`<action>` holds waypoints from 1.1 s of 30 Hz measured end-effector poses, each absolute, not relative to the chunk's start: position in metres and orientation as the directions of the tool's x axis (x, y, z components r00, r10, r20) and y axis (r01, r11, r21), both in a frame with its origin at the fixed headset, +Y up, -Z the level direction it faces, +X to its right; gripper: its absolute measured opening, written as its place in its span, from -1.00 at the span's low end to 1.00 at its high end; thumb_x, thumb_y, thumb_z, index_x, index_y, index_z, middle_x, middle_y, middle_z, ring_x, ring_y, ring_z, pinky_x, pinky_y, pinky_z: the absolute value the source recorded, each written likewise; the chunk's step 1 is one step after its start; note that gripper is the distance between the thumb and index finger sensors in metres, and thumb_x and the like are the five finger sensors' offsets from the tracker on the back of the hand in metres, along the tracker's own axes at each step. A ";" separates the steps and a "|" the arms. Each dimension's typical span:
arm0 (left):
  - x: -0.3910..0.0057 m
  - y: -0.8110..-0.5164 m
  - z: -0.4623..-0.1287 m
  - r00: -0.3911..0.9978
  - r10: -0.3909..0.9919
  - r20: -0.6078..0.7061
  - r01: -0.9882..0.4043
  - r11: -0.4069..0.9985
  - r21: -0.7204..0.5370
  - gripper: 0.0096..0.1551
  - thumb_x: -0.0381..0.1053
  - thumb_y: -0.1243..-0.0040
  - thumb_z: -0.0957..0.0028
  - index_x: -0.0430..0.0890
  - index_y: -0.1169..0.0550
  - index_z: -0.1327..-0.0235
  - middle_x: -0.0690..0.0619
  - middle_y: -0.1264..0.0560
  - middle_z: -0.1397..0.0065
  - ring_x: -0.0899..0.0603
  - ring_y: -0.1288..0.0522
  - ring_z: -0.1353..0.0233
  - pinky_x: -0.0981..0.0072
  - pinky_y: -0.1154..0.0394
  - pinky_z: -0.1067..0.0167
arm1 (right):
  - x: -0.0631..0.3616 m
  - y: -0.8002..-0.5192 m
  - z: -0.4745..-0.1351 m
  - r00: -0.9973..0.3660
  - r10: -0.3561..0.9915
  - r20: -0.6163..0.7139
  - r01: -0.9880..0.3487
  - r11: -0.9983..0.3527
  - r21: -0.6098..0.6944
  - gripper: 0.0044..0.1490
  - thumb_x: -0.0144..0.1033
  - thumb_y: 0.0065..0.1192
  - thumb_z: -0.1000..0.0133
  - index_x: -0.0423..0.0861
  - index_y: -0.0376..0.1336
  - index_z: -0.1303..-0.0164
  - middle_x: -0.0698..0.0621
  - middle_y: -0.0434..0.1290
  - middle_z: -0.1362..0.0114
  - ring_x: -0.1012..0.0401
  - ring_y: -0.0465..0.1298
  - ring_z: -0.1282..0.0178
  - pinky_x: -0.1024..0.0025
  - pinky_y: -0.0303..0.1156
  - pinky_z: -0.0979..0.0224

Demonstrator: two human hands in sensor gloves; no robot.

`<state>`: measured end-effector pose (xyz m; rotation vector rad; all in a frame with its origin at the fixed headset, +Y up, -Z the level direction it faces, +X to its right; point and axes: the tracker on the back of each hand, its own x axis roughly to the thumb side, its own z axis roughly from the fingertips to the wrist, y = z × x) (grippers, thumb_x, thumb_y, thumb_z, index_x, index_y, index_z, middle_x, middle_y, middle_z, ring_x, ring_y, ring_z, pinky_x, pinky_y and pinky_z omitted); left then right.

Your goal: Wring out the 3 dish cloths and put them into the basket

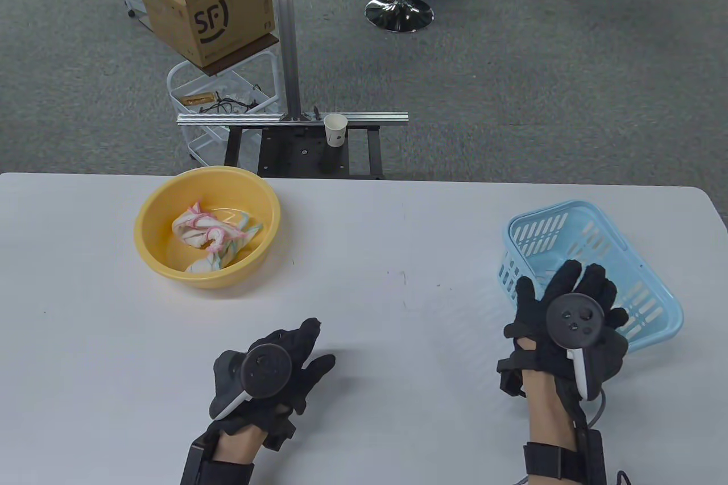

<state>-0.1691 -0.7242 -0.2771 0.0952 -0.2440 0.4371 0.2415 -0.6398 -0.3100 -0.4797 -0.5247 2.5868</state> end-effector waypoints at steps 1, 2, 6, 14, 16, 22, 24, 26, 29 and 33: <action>-0.171 -0.725 -0.278 0.883 0.405 0.237 -0.426 0.904 0.042 -0.05 0.44 -0.29 0.10 0.06 -0.33 -0.52 0.15 -0.53 -0.41 -0.17 -0.55 -0.40 -0.16 -0.41 -0.37 | 0.227 -0.640 -0.312 -0.869 0.466 -0.166 -0.361 -0.826 -0.433 0.05 0.25 0.20 -0.18 -0.11 -0.12 -0.63 -0.21 -0.21 -0.72 -0.24 -0.21 -0.71 -0.46 -0.34 -0.54; -0.173 -0.725 -0.278 0.886 0.405 0.227 -0.424 0.905 0.042 -0.03 0.44 -0.29 0.10 0.08 -0.30 -0.55 0.15 -0.49 -0.45 -0.16 -0.52 -0.44 -0.17 -0.39 -0.39 | 0.223 -0.640 -0.312 -0.877 0.457 -0.148 -0.359 -0.829 -0.428 0.05 0.26 0.20 -0.17 -0.10 -0.12 -0.63 -0.21 -0.21 -0.72 -0.24 -0.20 -0.71 -0.46 -0.33 -0.54; -0.182 -0.729 -0.280 0.896 0.412 0.164 -0.424 0.905 0.038 0.04 0.46 -0.28 0.11 0.14 -0.18 -0.61 0.16 -0.31 -0.59 -0.17 -0.36 -0.58 -0.22 -0.28 -0.48 | 0.184 -0.653 -0.312 -0.938 0.347 -0.009 -0.313 -0.855 -0.413 0.07 0.29 0.19 -0.18 -0.11 -0.14 -0.63 -0.21 -0.20 -0.73 -0.25 -0.18 -0.71 -0.47 -0.30 -0.52; -0.194 -0.740 -0.286 0.905 0.419 0.073 -0.420 0.907 -0.002 0.12 0.47 -0.27 0.11 0.18 -0.06 -0.65 0.20 0.04 -0.71 -0.15 0.04 -0.75 -0.28 0.04 -0.60 | 0.130 -0.701 -0.309 -0.941 0.269 0.207 -0.324 -0.893 -0.312 0.07 0.31 0.19 -0.16 -0.05 -0.15 -0.64 -0.18 -0.23 -0.74 -0.24 -0.21 -0.72 -0.47 -0.30 -0.53; -0.196 -0.742 -0.287 0.906 0.418 0.064 -0.419 0.908 -0.009 0.11 0.45 -0.27 0.10 0.19 -0.04 -0.65 0.22 0.07 -0.71 -0.14 0.11 -0.76 -0.28 0.09 -0.60 | 0.124 -0.713 -0.310 -0.940 0.258 0.225 -0.315 -0.910 -0.271 0.07 0.31 0.19 -0.16 -0.04 -0.15 -0.65 -0.18 -0.24 -0.74 -0.24 -0.23 -0.72 -0.47 -0.32 -0.52; -0.198 -0.746 -0.290 0.919 0.393 0.041 -0.393 0.919 -0.024 0.13 0.45 -0.26 0.08 0.21 0.02 -0.65 0.25 0.16 -0.72 -0.11 0.24 -0.77 -0.26 0.21 -0.60 | 0.119 -0.738 -0.308 -0.927 0.266 0.263 -0.322 -0.926 -0.198 0.08 0.33 0.18 -0.16 -0.03 -0.16 -0.65 -0.18 -0.26 -0.75 -0.24 -0.24 -0.73 -0.47 -0.31 -0.52; -0.199 -0.748 -0.290 0.923 0.383 0.030 -0.383 0.924 -0.028 0.14 0.45 -0.26 0.08 0.21 0.03 -0.65 0.25 0.17 -0.72 -0.12 0.24 -0.76 -0.26 0.22 -0.60 | 0.117 -0.743 -0.307 -0.925 0.273 0.265 -0.322 -0.932 -0.163 0.08 0.33 0.18 -0.16 -0.03 -0.17 -0.65 -0.18 -0.26 -0.75 -0.24 -0.25 -0.73 -0.47 -0.31 -0.52; -0.201 -0.750 -0.290 0.928 0.373 0.018 -0.372 0.928 -0.032 0.13 0.45 -0.25 0.08 0.21 0.03 -0.65 0.25 0.16 -0.72 -0.12 0.23 -0.76 -0.26 0.22 -0.60 | 0.115 -0.746 -0.305 -0.923 0.270 0.275 -0.320 -0.935 -0.156 0.09 0.33 0.18 -0.16 -0.04 -0.17 -0.65 -0.19 -0.26 -0.74 -0.24 -0.24 -0.73 -0.47 -0.30 -0.52; -0.202 -0.752 -0.290 0.933 0.360 -0.002 -0.359 0.933 -0.030 0.13 0.45 -0.25 0.08 0.19 0.02 -0.65 0.23 0.14 -0.72 -0.14 0.19 -0.76 -0.26 0.20 -0.60 | 0.112 -0.747 -0.303 -0.916 0.285 0.284 -0.334 -0.932 -0.142 0.09 0.33 0.17 -0.16 -0.04 -0.17 -0.65 -0.19 -0.25 -0.74 -0.24 -0.21 -0.72 -0.47 -0.28 -0.53; -0.207 -0.755 -0.289 0.932 0.361 -0.035 -0.362 0.932 -0.034 0.12 0.45 -0.24 0.08 0.18 0.01 -0.65 0.21 0.12 -0.72 -0.14 0.17 -0.76 -0.26 0.18 -0.60 | 0.111 -0.750 -0.301 -0.911 0.290 0.293 -0.339 -0.932 -0.130 0.09 0.33 0.17 -0.16 -0.04 -0.17 -0.65 -0.20 -0.24 -0.74 -0.24 -0.20 -0.72 -0.47 -0.26 -0.53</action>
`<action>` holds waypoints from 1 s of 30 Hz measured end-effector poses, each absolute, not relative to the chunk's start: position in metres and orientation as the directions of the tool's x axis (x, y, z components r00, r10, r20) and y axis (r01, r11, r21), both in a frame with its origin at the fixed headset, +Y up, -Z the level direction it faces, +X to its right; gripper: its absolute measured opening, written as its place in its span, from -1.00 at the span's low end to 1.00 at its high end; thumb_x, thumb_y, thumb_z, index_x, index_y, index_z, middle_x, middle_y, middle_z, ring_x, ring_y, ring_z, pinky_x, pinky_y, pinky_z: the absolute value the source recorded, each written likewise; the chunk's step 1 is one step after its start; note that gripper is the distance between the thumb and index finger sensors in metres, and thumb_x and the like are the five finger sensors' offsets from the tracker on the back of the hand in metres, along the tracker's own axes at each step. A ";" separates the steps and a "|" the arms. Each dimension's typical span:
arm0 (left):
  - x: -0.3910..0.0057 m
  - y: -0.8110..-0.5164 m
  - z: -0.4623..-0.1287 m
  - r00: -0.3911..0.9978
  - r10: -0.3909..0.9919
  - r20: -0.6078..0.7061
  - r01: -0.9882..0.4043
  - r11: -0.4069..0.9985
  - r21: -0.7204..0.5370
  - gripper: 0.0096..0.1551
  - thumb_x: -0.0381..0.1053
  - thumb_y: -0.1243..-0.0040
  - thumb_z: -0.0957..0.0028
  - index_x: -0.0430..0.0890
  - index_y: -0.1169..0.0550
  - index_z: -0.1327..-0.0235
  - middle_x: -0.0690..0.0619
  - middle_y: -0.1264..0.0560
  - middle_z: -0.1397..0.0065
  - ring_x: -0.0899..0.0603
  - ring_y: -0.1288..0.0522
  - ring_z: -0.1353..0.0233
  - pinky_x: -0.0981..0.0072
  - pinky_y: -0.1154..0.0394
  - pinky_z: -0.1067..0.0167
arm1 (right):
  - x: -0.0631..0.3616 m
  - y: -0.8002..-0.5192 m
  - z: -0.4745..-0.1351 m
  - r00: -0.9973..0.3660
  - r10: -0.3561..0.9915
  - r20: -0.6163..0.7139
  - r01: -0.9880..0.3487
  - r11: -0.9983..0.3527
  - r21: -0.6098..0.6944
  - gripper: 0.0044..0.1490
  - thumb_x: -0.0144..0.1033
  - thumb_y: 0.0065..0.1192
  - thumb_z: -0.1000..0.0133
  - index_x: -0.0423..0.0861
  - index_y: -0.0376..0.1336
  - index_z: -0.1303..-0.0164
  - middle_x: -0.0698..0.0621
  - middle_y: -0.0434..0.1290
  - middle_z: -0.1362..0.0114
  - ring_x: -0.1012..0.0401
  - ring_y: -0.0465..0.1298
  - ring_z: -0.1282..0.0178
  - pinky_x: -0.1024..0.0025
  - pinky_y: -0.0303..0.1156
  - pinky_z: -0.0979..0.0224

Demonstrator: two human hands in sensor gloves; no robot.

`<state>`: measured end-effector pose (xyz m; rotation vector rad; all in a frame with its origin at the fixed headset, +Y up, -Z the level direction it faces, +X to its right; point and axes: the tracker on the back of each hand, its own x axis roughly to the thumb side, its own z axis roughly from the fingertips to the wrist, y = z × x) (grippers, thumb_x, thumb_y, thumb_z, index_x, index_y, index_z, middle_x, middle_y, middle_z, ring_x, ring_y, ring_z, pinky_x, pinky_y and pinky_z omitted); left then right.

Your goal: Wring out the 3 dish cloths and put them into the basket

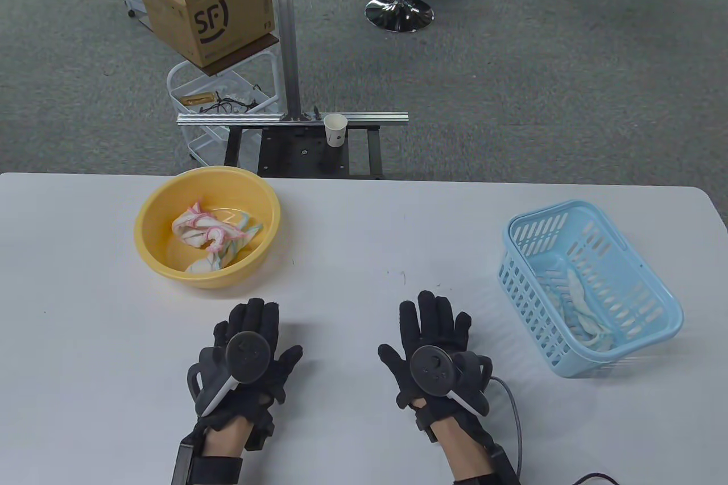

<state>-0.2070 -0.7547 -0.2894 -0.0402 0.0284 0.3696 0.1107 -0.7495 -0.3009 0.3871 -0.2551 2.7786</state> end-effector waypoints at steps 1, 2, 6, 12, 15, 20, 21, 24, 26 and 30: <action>-0.208 -0.755 -0.289 0.932 0.361 -0.041 -0.362 0.931 -0.034 0.12 0.45 -0.25 0.08 0.18 0.00 -0.65 0.22 0.12 -0.72 -0.14 0.17 -0.76 -0.26 0.17 -0.60 | 0.111 -0.750 -0.301 -0.910 0.290 0.295 -0.339 -0.932 -0.128 0.09 0.33 0.17 -0.16 -0.04 -0.17 -0.65 -0.20 -0.24 -0.74 -0.24 -0.19 -0.72 -0.47 -0.26 -0.53; -0.209 -0.754 -0.289 0.931 0.363 -0.049 -0.364 0.931 -0.028 0.12 0.45 -0.24 0.08 0.18 0.01 -0.65 0.21 0.12 -0.72 -0.14 0.17 -0.76 -0.26 0.17 -0.60 | 0.112 -0.749 -0.301 -0.909 0.298 0.291 -0.345 -0.930 -0.125 0.09 0.34 0.16 -0.16 -0.04 -0.17 -0.65 -0.20 -0.24 -0.74 -0.24 -0.19 -0.72 -0.47 -0.26 -0.53; -0.210 -0.747 -0.295 0.930 0.357 -0.084 -0.361 0.932 -0.035 0.14 0.44 -0.25 0.08 0.20 0.04 -0.65 0.23 0.15 -0.72 -0.13 0.20 -0.76 -0.25 0.19 -0.61 | 0.114 -0.746 -0.299 -0.895 0.338 0.290 -0.388 -0.912 -0.133 0.08 0.33 0.16 -0.16 -0.05 -0.16 -0.65 -0.20 -0.23 -0.74 -0.25 -0.18 -0.72 -0.47 -0.25 -0.53; -0.223 -0.721 -0.318 0.926 0.355 -0.131 -0.360 0.933 -0.019 0.17 0.46 -0.26 0.10 0.20 0.06 -0.64 0.23 0.15 -0.71 -0.14 0.14 -0.75 -0.23 0.16 -0.62 | 0.113 -0.745 -0.297 -0.885 0.355 0.302 -0.409 -0.903 -0.135 0.07 0.32 0.16 -0.16 -0.06 -0.15 -0.64 -0.21 -0.21 -0.74 -0.25 -0.16 -0.72 -0.47 -0.23 -0.53; -0.238 -0.704 -0.335 0.920 0.352 -0.171 -0.358 0.934 -0.008 0.17 0.46 -0.26 0.09 0.20 0.07 -0.65 0.23 0.15 -0.71 -0.13 0.15 -0.76 -0.23 0.15 -0.62 | 0.113 -0.745 -0.297 -0.884 0.354 0.306 -0.409 -0.902 -0.138 0.07 0.32 0.16 -0.16 -0.06 -0.15 -0.64 -0.21 -0.21 -0.74 -0.25 -0.15 -0.72 -0.47 -0.22 -0.53; -0.264 -0.685 -0.362 0.919 0.311 -0.244 -0.322 0.947 -0.003 0.16 0.43 -0.27 0.08 0.20 0.05 -0.65 0.23 0.14 -0.71 -0.13 0.15 -0.76 -0.22 0.13 -0.62 | 0.114 -0.745 -0.298 -0.881 0.362 0.304 -0.416 -0.899 -0.136 0.07 0.31 0.16 -0.16 -0.07 -0.14 -0.64 -0.21 -0.19 -0.73 -0.25 -0.14 -0.72 -0.47 -0.21 -0.53; -0.269 -0.683 -0.369 0.917 0.303 -0.261 -0.315 0.949 -0.004 0.13 0.42 -0.28 0.08 0.19 0.02 -0.64 0.22 0.12 -0.71 -0.13 0.13 -0.75 -0.21 0.12 -0.62 | 0.113 -0.745 -0.297 -0.881 0.363 0.305 -0.417 -0.899 -0.134 0.06 0.31 0.16 -0.16 -0.07 -0.14 -0.64 -0.21 -0.19 -0.73 -0.25 -0.14 -0.72 -0.47 -0.21 -0.53; -0.282 -0.679 -0.386 0.906 0.289 -0.309 -0.308 0.951 -0.014 0.07 0.37 -0.29 0.07 0.18 -0.05 -0.63 0.21 0.05 -0.70 -0.14 0.04 -0.73 -0.17 0.07 -0.62 | 0.112 -0.745 -0.297 -0.881 0.359 0.308 -0.413 -0.901 -0.133 0.06 0.31 0.16 -0.16 -0.07 -0.14 -0.64 -0.22 -0.18 -0.73 -0.25 -0.13 -0.71 -0.47 -0.21 -0.53; -0.290 -0.678 -0.399 0.901 0.275 -0.337 -0.301 0.953 -0.028 0.03 0.35 -0.30 0.06 0.18 -0.08 -0.62 0.20 0.02 -0.70 -0.14 0.03 -0.73 -0.16 0.04 -0.62 | 0.112 -0.745 -0.297 -0.882 0.356 0.309 -0.410 -0.903 -0.130 0.06 0.31 0.16 -0.16 -0.07 -0.13 -0.64 -0.22 -0.18 -0.73 -0.26 -0.12 -0.71 -0.47 -0.20 -0.53; -0.300 -0.681 -0.425 0.897 0.229 -0.378 -0.282 0.955 -0.091 0.03 0.34 -0.31 0.06 0.19 -0.09 -0.62 0.20 0.00 -0.69 -0.14 0.01 -0.73 -0.15 0.03 -0.62 | 0.113 -0.745 -0.297 -0.881 0.362 0.304 -0.415 -0.901 -0.129 0.05 0.31 0.16 -0.16 -0.07 -0.13 -0.64 -0.21 -0.18 -0.73 -0.26 -0.11 -0.71 -0.47 -0.19 -0.53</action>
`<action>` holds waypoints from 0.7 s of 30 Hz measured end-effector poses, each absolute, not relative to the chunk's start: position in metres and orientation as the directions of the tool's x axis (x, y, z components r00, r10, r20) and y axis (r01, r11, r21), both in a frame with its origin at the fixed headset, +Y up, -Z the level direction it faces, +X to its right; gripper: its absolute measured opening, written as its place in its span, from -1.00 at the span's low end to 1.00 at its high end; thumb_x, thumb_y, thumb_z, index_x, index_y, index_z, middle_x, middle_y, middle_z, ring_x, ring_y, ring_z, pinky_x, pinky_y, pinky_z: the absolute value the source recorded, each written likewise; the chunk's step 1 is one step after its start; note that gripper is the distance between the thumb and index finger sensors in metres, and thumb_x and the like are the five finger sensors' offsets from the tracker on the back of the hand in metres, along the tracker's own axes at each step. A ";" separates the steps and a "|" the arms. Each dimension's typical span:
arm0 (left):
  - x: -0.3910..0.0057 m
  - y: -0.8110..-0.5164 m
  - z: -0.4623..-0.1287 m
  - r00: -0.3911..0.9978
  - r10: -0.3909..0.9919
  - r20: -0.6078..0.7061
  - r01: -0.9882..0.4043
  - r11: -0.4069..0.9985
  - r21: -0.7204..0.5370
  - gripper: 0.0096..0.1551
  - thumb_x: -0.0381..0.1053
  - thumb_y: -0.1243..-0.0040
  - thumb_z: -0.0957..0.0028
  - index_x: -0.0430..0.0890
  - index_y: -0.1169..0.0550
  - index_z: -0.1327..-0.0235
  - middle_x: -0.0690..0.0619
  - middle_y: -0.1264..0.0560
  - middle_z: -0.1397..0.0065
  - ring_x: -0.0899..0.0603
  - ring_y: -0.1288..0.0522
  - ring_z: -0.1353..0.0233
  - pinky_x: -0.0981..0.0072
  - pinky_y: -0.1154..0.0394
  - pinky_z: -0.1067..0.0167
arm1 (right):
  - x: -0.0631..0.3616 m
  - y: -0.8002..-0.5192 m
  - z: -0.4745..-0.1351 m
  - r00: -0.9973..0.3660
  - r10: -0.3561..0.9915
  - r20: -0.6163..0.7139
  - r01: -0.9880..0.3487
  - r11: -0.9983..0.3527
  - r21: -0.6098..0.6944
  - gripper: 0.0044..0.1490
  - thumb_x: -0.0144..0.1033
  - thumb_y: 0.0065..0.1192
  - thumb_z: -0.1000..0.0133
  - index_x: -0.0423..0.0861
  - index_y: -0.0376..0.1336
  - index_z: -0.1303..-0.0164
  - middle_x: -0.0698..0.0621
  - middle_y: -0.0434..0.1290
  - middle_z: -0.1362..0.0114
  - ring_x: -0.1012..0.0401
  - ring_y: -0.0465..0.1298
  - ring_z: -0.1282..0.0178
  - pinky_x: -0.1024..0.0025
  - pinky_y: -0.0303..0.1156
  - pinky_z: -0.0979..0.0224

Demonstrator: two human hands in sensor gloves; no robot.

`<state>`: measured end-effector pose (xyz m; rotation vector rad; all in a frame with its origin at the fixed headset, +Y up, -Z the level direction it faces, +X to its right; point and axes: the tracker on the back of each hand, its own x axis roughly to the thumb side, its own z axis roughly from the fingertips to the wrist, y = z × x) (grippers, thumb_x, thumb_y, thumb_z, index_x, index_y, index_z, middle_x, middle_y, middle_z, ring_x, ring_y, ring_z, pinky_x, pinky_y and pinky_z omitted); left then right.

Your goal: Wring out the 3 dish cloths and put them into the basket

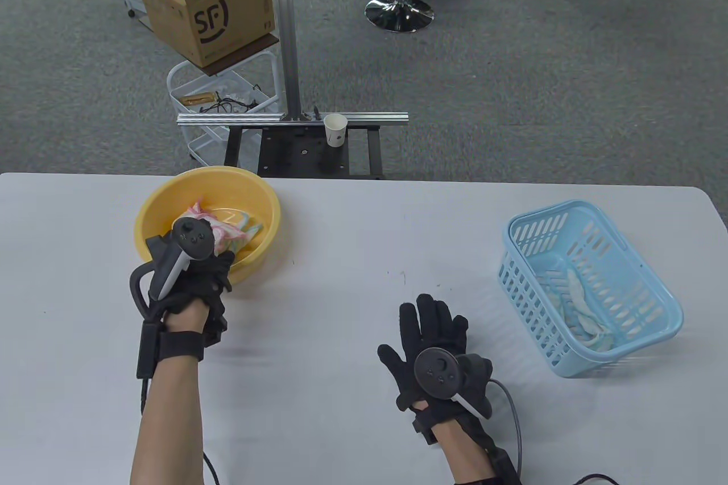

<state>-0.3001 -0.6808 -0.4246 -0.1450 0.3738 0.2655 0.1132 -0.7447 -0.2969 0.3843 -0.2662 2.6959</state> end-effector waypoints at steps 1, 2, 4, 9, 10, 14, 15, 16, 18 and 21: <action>-0.301 -0.682 -0.431 0.897 0.216 -0.385 -0.275 0.956 -0.104 0.02 0.33 -0.32 0.06 0.19 -0.11 -0.62 0.21 -0.01 -0.69 -0.14 0.00 -0.72 -0.15 0.03 -0.62 | 0.114 -0.745 -0.297 -0.882 0.362 0.302 -0.414 -0.901 -0.128 0.06 0.31 0.16 -0.16 -0.07 -0.13 -0.64 -0.21 -0.17 -0.73 -0.26 -0.10 -0.71 -0.47 -0.19 -0.53; -0.300 -0.684 -0.438 0.900 0.201 -0.386 -0.268 0.955 -0.127 0.01 0.33 -0.32 0.06 0.19 -0.13 -0.62 0.21 -0.03 -0.69 -0.14 -0.02 -0.72 -0.15 0.02 -0.62 | 0.114 -0.744 -0.297 -0.883 0.362 0.299 -0.413 -0.902 -0.127 0.05 0.31 0.16 -0.16 -0.07 -0.13 -0.64 -0.22 -0.17 -0.73 -0.26 -0.10 -0.71 -0.47 -0.19 -0.53; -0.299 -0.689 -0.450 0.904 0.159 -0.397 -0.246 0.953 -0.178 0.00 0.34 -0.32 0.07 0.18 -0.16 -0.62 0.20 -0.06 -0.69 -0.14 -0.04 -0.72 -0.15 0.01 -0.62 | 0.115 -0.744 -0.297 -0.884 0.362 0.295 -0.412 -0.903 -0.126 0.05 0.31 0.16 -0.16 -0.07 -0.13 -0.64 -0.22 -0.17 -0.73 -0.26 -0.10 -0.71 -0.47 -0.18 -0.53; -0.300 -0.700 -0.472 0.903 0.022 -0.428 -0.160 0.944 -0.289 -0.07 0.34 -0.31 0.06 0.16 -0.26 -0.59 0.18 -0.17 -0.66 -0.16 -0.15 -0.67 -0.13 -0.08 -0.60 | 0.118 -0.744 -0.297 -0.879 0.375 0.294 -0.425 -0.896 -0.129 0.04 0.29 0.17 -0.16 -0.08 -0.10 -0.63 -0.23 -0.14 -0.73 -0.26 -0.06 -0.70 -0.48 -0.15 -0.53; -0.299 -0.701 -0.474 0.904 0.018 -0.428 -0.154 0.946 -0.285 -0.11 0.33 -0.32 0.06 0.15 -0.31 -0.56 0.17 -0.21 -0.65 -0.16 -0.19 -0.65 -0.13 -0.11 -0.59 | 0.118 -0.744 -0.298 -0.875 0.379 0.302 -0.434 -0.890 -0.140 0.02 0.28 0.18 -0.16 -0.08 -0.07 -0.62 -0.23 -0.11 -0.72 -0.27 -0.03 -0.69 -0.47 -0.12 -0.53; -0.297 -0.699 -0.480 0.912 -0.025 -0.410 -0.077 0.970 -0.232 -0.41 0.18 -0.33 0.01 0.11 -0.59 -0.33 0.14 -0.49 -0.48 -0.16 -0.44 -0.50 -0.11 -0.30 -0.50 | 0.119 -0.743 -0.299 -0.878 0.372 0.300 -0.427 -0.893 -0.144 0.01 0.28 0.17 -0.16 -0.08 -0.06 -0.62 -0.23 -0.09 -0.72 -0.27 0.00 -0.69 -0.47 -0.11 -0.53; -0.297 -0.698 -0.480 0.913 -0.036 -0.407 -0.064 0.971 -0.230 -0.46 0.16 -0.33 0.00 0.11 -0.64 -0.27 0.14 -0.53 -0.43 -0.16 -0.49 -0.45 -0.10 -0.34 -0.47 | 0.119 -0.744 -0.299 -0.879 0.372 0.300 -0.427 -0.893 -0.144 0.01 0.27 0.18 -0.16 -0.09 -0.06 -0.62 -0.23 -0.09 -0.72 -0.27 0.00 -0.69 -0.47 -0.11 -0.53; -0.296 -0.695 -0.479 0.919 -0.036 -0.392 -0.057 0.973 -0.225 -0.48 0.15 -0.33 0.01 0.11 -0.66 -0.24 0.14 -0.56 -0.40 -0.15 -0.52 -0.42 -0.09 -0.38 -0.44 | 0.119 -0.744 -0.299 -0.878 0.374 0.298 -0.427 -0.893 -0.140 0.01 0.27 0.17 -0.16 -0.08 -0.06 -0.62 -0.23 -0.09 -0.72 -0.27 0.00 -0.69 -0.47 -0.11 -0.53; -0.297 -0.688 -0.476 0.919 -0.012 -0.394 -0.070 0.979 -0.193 -0.49 0.13 -0.32 0.01 0.09 -0.67 -0.22 0.12 -0.57 -0.38 -0.15 -0.54 -0.40 -0.10 -0.39 -0.42 | 0.119 -0.745 -0.300 -0.877 0.379 0.296 -0.432 -0.892 -0.136 0.00 0.27 0.18 -0.16 -0.09 -0.04 -0.61 -0.24 -0.07 -0.72 -0.28 0.02 -0.68 -0.47 -0.09 -0.53; -0.297 -0.672 -0.467 0.926 0.030 -0.377 -0.083 0.989 -0.125 -0.50 0.13 -0.30 0.00 0.10 -0.66 -0.22 0.13 -0.57 -0.38 -0.15 -0.54 -0.40 -0.10 -0.40 -0.42 | 0.120 -0.747 -0.301 -0.877 0.382 0.291 -0.432 -0.893 -0.130 -0.01 0.26 0.18 -0.16 -0.09 -0.03 -0.61 -0.24 -0.05 -0.71 -0.28 0.04 -0.67 -0.47 -0.07 -0.53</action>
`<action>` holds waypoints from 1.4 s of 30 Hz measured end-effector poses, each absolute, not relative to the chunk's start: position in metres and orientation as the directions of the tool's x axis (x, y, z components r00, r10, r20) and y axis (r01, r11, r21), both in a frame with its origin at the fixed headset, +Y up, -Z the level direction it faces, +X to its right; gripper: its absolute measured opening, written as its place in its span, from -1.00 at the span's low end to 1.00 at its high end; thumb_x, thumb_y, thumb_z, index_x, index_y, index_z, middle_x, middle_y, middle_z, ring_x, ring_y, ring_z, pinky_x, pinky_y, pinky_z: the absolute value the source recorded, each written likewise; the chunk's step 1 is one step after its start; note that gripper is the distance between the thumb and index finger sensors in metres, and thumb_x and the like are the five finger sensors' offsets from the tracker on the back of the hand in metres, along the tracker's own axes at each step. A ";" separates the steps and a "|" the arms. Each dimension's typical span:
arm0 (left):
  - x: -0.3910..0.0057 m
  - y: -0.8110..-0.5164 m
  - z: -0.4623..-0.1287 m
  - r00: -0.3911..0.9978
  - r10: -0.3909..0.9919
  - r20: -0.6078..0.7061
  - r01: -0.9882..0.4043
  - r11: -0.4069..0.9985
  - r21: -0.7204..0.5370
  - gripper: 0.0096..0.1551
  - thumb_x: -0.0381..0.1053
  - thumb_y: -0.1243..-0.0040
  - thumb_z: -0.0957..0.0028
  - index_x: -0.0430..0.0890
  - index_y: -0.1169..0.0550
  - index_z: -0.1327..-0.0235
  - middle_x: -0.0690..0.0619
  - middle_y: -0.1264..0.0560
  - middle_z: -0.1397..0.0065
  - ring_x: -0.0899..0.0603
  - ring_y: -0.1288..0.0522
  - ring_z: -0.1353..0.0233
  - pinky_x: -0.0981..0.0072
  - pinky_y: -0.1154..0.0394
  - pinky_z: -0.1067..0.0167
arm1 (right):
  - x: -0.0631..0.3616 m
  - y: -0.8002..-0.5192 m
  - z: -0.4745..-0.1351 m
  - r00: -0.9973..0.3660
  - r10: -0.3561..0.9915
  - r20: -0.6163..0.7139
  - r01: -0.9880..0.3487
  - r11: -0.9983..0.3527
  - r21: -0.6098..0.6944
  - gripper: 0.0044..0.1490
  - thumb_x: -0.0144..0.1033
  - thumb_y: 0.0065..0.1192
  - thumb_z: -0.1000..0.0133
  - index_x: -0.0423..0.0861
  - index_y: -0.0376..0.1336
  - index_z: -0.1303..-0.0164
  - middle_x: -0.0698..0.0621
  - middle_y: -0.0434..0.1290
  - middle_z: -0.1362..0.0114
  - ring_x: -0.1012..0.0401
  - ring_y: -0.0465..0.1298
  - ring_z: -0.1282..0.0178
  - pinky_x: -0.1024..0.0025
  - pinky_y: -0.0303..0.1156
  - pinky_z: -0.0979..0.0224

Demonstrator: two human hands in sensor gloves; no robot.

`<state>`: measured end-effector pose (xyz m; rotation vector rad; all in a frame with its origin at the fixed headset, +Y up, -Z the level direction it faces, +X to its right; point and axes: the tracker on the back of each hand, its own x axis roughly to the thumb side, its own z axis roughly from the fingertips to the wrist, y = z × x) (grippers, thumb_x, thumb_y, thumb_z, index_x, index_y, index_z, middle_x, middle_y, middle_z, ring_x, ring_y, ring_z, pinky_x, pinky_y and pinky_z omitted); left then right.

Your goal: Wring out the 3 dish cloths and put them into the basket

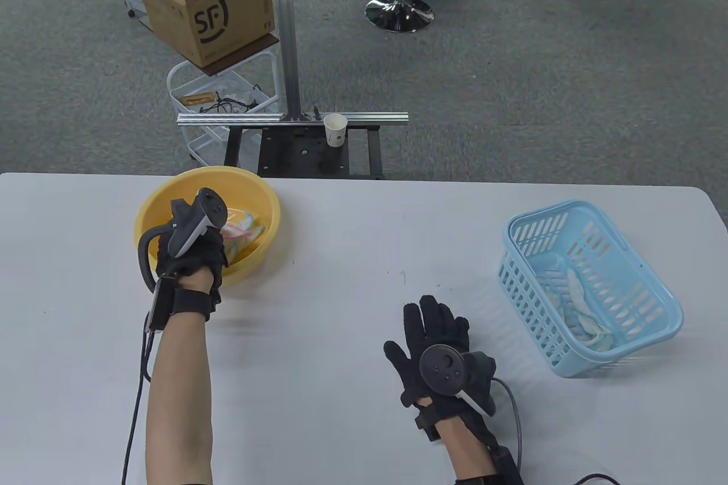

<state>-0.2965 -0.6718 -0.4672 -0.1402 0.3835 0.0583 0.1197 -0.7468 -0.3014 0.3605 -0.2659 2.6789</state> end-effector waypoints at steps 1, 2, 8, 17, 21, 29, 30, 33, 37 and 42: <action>-0.296 -0.663 -0.463 0.928 0.042 -0.371 -0.081 0.993 -0.091 -0.50 0.13 -0.30 0.00 0.10 -0.66 -0.22 0.13 -0.57 -0.38 -0.15 -0.54 -0.40 -0.10 -0.40 -0.42 | 0.120 -0.747 -0.302 -0.877 0.383 0.289 -0.432 -0.893 -0.126 -0.01 0.26 0.18 -0.16 -0.10 -0.03 -0.61 -0.24 -0.04 -0.71 -0.28 0.05 -0.67 -0.47 -0.06 -0.53; -0.296 -0.656 -0.460 0.930 0.047 -0.364 -0.079 0.994 -0.074 -0.50 0.13 -0.30 0.00 0.10 -0.66 -0.22 0.13 -0.57 -0.39 -0.15 -0.54 -0.40 -0.10 -0.40 -0.42 | 0.120 -0.747 -0.301 -0.877 0.383 0.288 -0.431 -0.894 -0.124 -0.01 0.25 0.18 -0.16 -0.10 -0.03 -0.61 -0.24 -0.04 -0.71 -0.28 0.05 -0.67 -0.47 -0.06 -0.53; -0.294 -0.602 -0.429 0.941 0.103 -0.324 -0.091 0.994 0.053 -0.50 0.12 -0.28 0.00 0.10 -0.66 -0.22 0.14 -0.56 -0.39 -0.14 -0.54 -0.41 -0.11 -0.40 -0.42 | 0.116 -0.745 -0.300 -0.873 0.384 0.302 -0.435 -0.892 -0.121 -0.02 0.25 0.18 -0.17 -0.10 -0.02 -0.61 -0.24 -0.03 -0.71 -0.28 0.06 -0.67 -0.47 -0.05 -0.53; -0.276 -0.530 -0.382 0.963 0.139 -0.232 -0.087 0.971 0.221 -0.50 0.12 -0.28 0.00 0.10 -0.66 -0.22 0.14 -0.56 -0.39 -0.14 -0.54 -0.42 -0.11 -0.40 -0.42 | 0.112 -0.748 -0.298 -0.874 0.383 0.299 -0.424 -0.902 -0.084 -0.02 0.24 0.18 -0.17 -0.10 -0.03 -0.61 -0.24 -0.03 -0.71 -0.28 0.06 -0.67 -0.46 -0.05 -0.53; -0.265 -0.509 -0.367 0.971 0.158 -0.181 -0.104 0.955 0.279 -0.50 0.13 -0.28 0.00 0.11 -0.66 -0.22 0.14 -0.56 -0.39 -0.14 -0.54 -0.42 -0.11 -0.40 -0.42 | 0.112 -0.748 -0.298 -0.871 0.391 0.298 -0.431 -0.898 -0.083 -0.02 0.24 0.18 -0.17 -0.09 -0.03 -0.61 -0.25 -0.03 -0.71 -0.29 0.06 -0.67 -0.47 -0.05 -0.52; -0.229 -0.468 -0.336 0.987 0.157 -0.030 -0.133 0.914 0.383 -0.50 0.13 -0.27 -0.01 0.11 -0.66 -0.22 0.14 -0.56 -0.40 -0.14 -0.54 -0.42 -0.11 -0.40 -0.42 | 0.109 -0.746 -0.296 -0.862 0.391 0.324 -0.442 -0.891 -0.101 0.02 0.29 0.18 -0.16 -0.08 -0.07 -0.62 -0.24 -0.06 -0.72 -0.28 0.04 -0.67 -0.47 -0.06 -0.53; -0.223 -0.463 -0.332 0.988 0.152 -0.011 -0.136 0.909 0.394 -0.50 0.13 -0.27 -0.01 0.11 -0.65 -0.23 0.15 -0.56 -0.40 -0.14 -0.54 -0.42 -0.11 -0.40 -0.42 | 0.108 -0.745 -0.296 -0.859 0.392 0.330 -0.446 -0.889 -0.105 0.04 0.30 0.17 -0.15 -0.08 -0.10 -0.63 -0.23 -0.08 -0.72 -0.28 0.03 -0.68 -0.47 -0.07 -0.53; -0.210 -0.453 -0.320 0.987 0.155 0.039 -0.157 0.895 0.418 -0.50 0.13 -0.27 -0.01 0.11 -0.66 -0.23 0.14 -0.56 -0.40 -0.14 -0.54 -0.42 -0.11 -0.40 -0.42 | 0.108 -0.742 -0.294 -0.852 0.390 0.349 -0.458 -0.879 -0.135 0.09 0.33 0.17 -0.14 -0.07 -0.15 -0.63 -0.23 -0.11 -0.72 -0.28 0.01 -0.68 -0.47 -0.08 -0.53; -0.193 -0.451 -0.305 0.983 0.150 0.107 -0.182 0.884 0.432 -0.50 0.13 -0.27 -0.01 0.11 -0.66 -0.22 0.14 -0.56 -0.40 -0.14 -0.54 -0.42 -0.11 -0.41 -0.42 | 0.106 -0.737 -0.291 -0.837 0.384 0.389 -0.481 -0.856 -0.190 0.16 0.40 0.13 -0.11 -0.07 -0.22 -0.62 -0.22 -0.15 -0.72 -0.27 -0.01 -0.69 -0.47 -0.08 -0.53; -0.172 -0.455 -0.291 0.973 0.148 0.176 -0.211 0.879 0.428 -0.50 0.13 -0.27 -0.01 0.11 -0.66 -0.22 0.15 -0.57 -0.40 -0.14 -0.55 -0.42 -0.10 -0.41 -0.42 | 0.101 -0.728 -0.284 -0.801 0.386 0.458 -0.532 -0.809 -0.248 0.22 0.47 0.07 -0.08 -0.07 -0.30 -0.61 -0.21 -0.19 -0.72 -0.26 -0.02 -0.69 -0.46 -0.08 -0.54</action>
